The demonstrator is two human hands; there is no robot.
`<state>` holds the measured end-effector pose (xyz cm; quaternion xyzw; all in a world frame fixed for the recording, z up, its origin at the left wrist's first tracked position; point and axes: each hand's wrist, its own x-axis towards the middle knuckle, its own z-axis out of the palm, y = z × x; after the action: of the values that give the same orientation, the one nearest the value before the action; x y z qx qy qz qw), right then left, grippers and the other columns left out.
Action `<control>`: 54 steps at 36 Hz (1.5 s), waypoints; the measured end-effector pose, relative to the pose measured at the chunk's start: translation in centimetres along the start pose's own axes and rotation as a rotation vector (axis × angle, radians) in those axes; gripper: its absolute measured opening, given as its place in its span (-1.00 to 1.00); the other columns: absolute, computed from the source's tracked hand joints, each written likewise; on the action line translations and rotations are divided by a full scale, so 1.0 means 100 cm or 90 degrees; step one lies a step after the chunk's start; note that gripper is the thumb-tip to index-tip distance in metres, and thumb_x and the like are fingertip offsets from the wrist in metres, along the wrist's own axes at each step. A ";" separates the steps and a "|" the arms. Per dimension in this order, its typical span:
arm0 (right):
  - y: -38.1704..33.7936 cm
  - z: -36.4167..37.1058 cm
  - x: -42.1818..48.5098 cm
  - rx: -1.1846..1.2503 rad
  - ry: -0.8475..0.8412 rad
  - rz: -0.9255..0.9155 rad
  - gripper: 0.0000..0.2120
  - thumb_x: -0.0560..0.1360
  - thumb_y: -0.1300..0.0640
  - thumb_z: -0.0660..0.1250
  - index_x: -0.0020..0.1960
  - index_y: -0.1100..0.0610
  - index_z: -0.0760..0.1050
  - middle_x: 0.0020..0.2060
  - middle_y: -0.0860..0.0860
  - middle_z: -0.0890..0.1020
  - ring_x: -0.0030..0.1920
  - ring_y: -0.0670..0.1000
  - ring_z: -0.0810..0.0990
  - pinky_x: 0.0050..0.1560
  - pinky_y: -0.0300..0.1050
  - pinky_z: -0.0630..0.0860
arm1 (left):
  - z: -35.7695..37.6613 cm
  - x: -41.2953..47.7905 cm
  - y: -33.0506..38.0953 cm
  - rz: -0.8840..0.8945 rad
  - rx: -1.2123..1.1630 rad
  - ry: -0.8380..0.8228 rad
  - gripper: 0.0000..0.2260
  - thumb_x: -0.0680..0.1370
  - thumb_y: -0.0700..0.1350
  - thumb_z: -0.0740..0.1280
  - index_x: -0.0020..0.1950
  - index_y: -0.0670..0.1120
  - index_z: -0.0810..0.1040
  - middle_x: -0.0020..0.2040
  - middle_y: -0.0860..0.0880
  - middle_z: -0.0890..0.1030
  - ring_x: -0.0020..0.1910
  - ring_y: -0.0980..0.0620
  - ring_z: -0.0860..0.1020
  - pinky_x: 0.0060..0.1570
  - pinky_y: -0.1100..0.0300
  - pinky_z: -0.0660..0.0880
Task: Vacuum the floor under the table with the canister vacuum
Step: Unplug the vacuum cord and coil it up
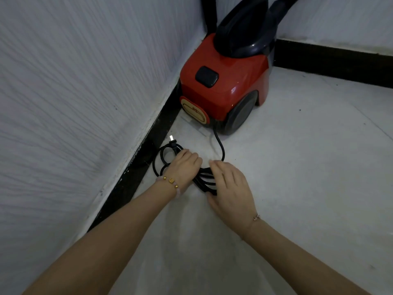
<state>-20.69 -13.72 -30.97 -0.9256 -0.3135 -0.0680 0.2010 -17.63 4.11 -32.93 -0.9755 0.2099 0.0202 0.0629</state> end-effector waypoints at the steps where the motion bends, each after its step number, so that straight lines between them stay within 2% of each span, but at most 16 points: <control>1: -0.001 0.001 0.001 -0.004 -0.013 -0.034 -0.34 0.28 0.08 0.48 0.32 0.22 0.40 0.20 0.12 0.57 0.22 0.12 0.55 0.26 0.05 0.49 | -0.001 0.000 0.000 0.003 -0.005 0.009 -0.84 0.19 -0.19 0.47 -0.31 -0.09 0.54 -0.35 -0.03 0.55 -0.34 -0.02 0.58 -0.02 0.10 0.60; 4: 0.001 0.012 0.006 -0.027 -0.067 -0.046 -0.24 0.14 0.05 0.60 0.27 0.25 0.49 0.17 0.14 0.61 0.14 0.11 0.62 0.19 0.00 0.53 | -0.005 0.002 -0.001 0.004 -0.030 0.032 -0.98 0.30 -0.21 0.32 -0.31 -0.12 0.53 -0.34 -0.06 0.55 -0.33 -0.07 0.58 -0.08 0.11 0.60; 8: 0.010 0.026 0.011 -0.096 -0.076 -0.053 -0.27 0.16 0.01 0.60 0.24 0.29 0.51 0.13 0.19 0.63 0.11 0.16 0.63 0.16 -0.01 0.57 | -0.006 -0.002 -0.005 -0.004 -0.084 -0.009 -0.80 0.22 -0.25 0.52 -0.22 -0.16 0.58 -0.28 -0.10 0.56 -0.28 -0.12 0.57 -0.07 0.05 0.59; 13: 0.012 0.039 0.015 -0.144 -0.013 -0.079 -0.51 0.27 0.12 0.53 0.14 0.31 0.57 -0.01 0.18 0.67 0.04 0.15 0.66 0.12 -0.02 0.59 | -0.011 -0.007 -0.003 -0.003 -0.108 0.022 -0.82 0.23 -0.22 0.51 -0.23 -0.15 0.58 -0.29 -0.09 0.58 -0.24 -0.11 0.60 0.16 -0.10 0.51; 18: 0.026 0.047 0.027 -0.165 0.050 -0.088 -0.76 0.39 0.27 0.38 0.04 0.29 0.61 -0.13 0.15 0.68 -0.12 0.11 0.68 -0.07 -0.07 0.63 | -0.005 -0.023 -0.001 -0.056 -0.136 0.017 -0.63 0.36 -0.20 0.41 0.16 -0.21 0.58 0.12 -0.16 0.62 0.24 -0.17 0.54 0.39 -0.11 0.21; 23: 0.033 0.048 0.036 -0.185 0.073 -0.101 -0.72 0.46 0.31 0.20 0.09 0.32 0.58 -0.09 0.18 0.67 -0.07 0.14 0.67 -0.03 -0.03 0.62 | -0.003 -0.045 -0.007 -0.096 -0.040 -0.010 -0.46 0.46 -0.01 0.12 0.37 -0.22 0.45 0.35 -0.15 0.51 0.33 -0.11 0.49 0.34 -0.10 0.30; 28: 0.036 0.044 0.044 -0.190 0.056 -0.102 -0.68 0.49 0.30 0.11 0.10 0.32 0.59 -0.05 0.19 0.68 -0.03 0.15 0.67 -0.01 -0.03 0.62 | 0.009 -0.045 -0.013 -0.081 0.026 -0.057 -0.48 0.52 -0.04 0.08 0.43 -0.24 0.24 0.38 -0.17 0.48 0.32 -0.09 0.50 0.30 -0.01 0.40; 31: 0.035 0.040 0.047 -0.181 0.025 -0.076 -0.66 0.48 0.27 0.10 0.10 0.32 0.58 -0.06 0.20 0.67 -0.05 0.17 0.67 -0.04 -0.02 0.62 | 0.009 -0.032 -0.018 -0.081 0.040 -0.020 -0.50 0.50 -0.12 0.08 0.43 -0.24 0.34 0.39 -0.16 0.47 0.31 -0.09 0.51 0.27 0.01 0.44; 35: 0.033 0.031 0.047 -0.177 -0.029 -0.048 -0.56 0.47 0.23 0.03 0.26 0.30 0.49 0.16 0.24 0.60 0.16 0.20 0.60 0.11 0.11 0.56 | -0.004 -0.014 -0.018 -0.093 0.073 -0.113 -0.50 0.61 -0.21 -0.11 0.56 -0.22 -0.08 0.58 -0.11 -0.03 0.56 -0.04 0.04 0.51 0.09 0.00; 36: 0.034 0.029 0.044 -0.186 -0.025 -0.049 -0.53 0.48 0.22 0.01 0.31 0.29 0.45 0.24 0.22 0.56 0.24 0.18 0.56 0.18 0.15 0.51 | -0.002 -0.011 -0.020 -0.090 0.064 -0.108 -0.49 0.58 -0.21 -0.15 0.56 -0.22 -0.07 0.58 -0.10 -0.01 0.56 -0.03 0.05 0.51 0.10 0.01; 39: 0.034 0.024 0.032 -0.197 0.008 -0.115 -0.53 0.50 0.22 0.09 0.39 0.29 0.35 0.33 0.20 0.49 0.34 0.16 0.47 0.33 0.15 0.36 | 0.003 -0.002 -0.024 -0.088 0.055 -0.100 -0.49 0.49 -0.18 -0.02 0.39 -0.23 0.42 0.38 -0.13 0.49 0.32 -0.02 0.51 0.27 0.08 0.44; 40: 0.034 0.024 0.027 -0.185 0.018 -0.135 -0.54 0.50 0.25 0.13 0.39 0.30 0.34 0.33 0.20 0.49 0.34 0.16 0.47 0.35 0.13 0.36 | 0.003 -0.002 -0.025 -0.097 0.045 -0.089 -0.50 0.50 -0.18 -0.01 0.39 -0.24 0.42 0.37 -0.13 0.49 0.32 -0.02 0.51 0.27 0.07 0.44; 43: 0.033 0.028 0.019 -0.167 0.048 -0.162 -0.58 0.48 0.36 0.10 0.31 0.35 0.43 0.27 0.25 0.53 0.30 0.20 0.51 0.29 0.13 0.45 | 0.003 0.002 -0.026 -0.107 0.026 -0.136 -0.51 0.62 -0.21 -0.08 0.56 -0.22 -0.07 0.58 -0.11 0.02 0.56 -0.01 0.06 0.51 0.09 -0.01; 46: 0.040 0.027 0.026 -0.171 0.072 -0.177 -0.61 0.45 0.42 0.09 0.19 0.36 0.54 0.19 0.24 0.59 0.21 0.19 0.58 0.19 0.08 0.54 | -0.003 0.008 -0.029 -0.111 0.027 -0.133 -0.49 0.65 -0.22 -0.06 0.56 -0.17 -0.19 0.59 -0.08 -0.10 0.57 0.01 -0.08 0.50 0.10 -0.13; 51: 0.053 0.017 0.046 -0.164 0.013 -0.129 -0.51 0.34 0.37 0.03 0.06 0.23 0.65 0.05 0.14 0.69 0.01 0.07 0.70 -0.20 -0.21 0.62 | -0.007 0.013 -0.031 -0.116 -0.001 -0.132 -0.52 0.64 -0.22 -0.07 0.57 -0.17 -0.07 0.59 -0.14 -0.01 0.57 -0.07 0.01 0.51 0.08 -0.06; 54: 0.057 0.018 0.052 -0.168 -0.031 -0.109 -0.51 0.33 0.37 0.04 0.07 0.23 0.65 0.00 0.15 0.70 -0.03 0.07 0.71 -0.24 -0.20 0.62 | -0.006 0.018 -0.037 -0.106 -0.020 -0.081 -0.49 0.52 -0.16 -0.05 0.40 -0.23 0.42 0.38 -0.25 0.46 0.32 -0.22 0.49 0.29 -0.06 0.41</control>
<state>-13.10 -14.25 -33.24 -0.9151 -0.3845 -0.1031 0.0636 -14.42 6.64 -32.07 -0.9872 0.1230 0.0800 0.0619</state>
